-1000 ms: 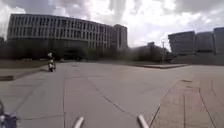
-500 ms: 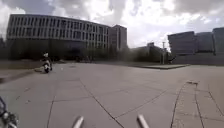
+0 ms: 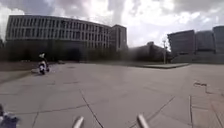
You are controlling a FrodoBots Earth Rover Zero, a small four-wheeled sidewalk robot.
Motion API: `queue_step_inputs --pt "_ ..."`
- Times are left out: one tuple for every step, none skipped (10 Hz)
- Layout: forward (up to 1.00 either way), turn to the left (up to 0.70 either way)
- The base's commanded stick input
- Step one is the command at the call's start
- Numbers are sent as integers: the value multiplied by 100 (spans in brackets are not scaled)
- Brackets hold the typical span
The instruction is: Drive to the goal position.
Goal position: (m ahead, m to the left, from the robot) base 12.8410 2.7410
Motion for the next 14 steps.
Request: queue_step_inputs --pt "70 -18" --pt "70 0" --pt "70 0" --pt "70 0" --pt "70 0" --pt "70 0" --pt "70 0" --pt "70 0" --pt "70 0" --pt "70 0" --pt "70 0" --pt "70 0" --pt "70 0" --pt "70 0"
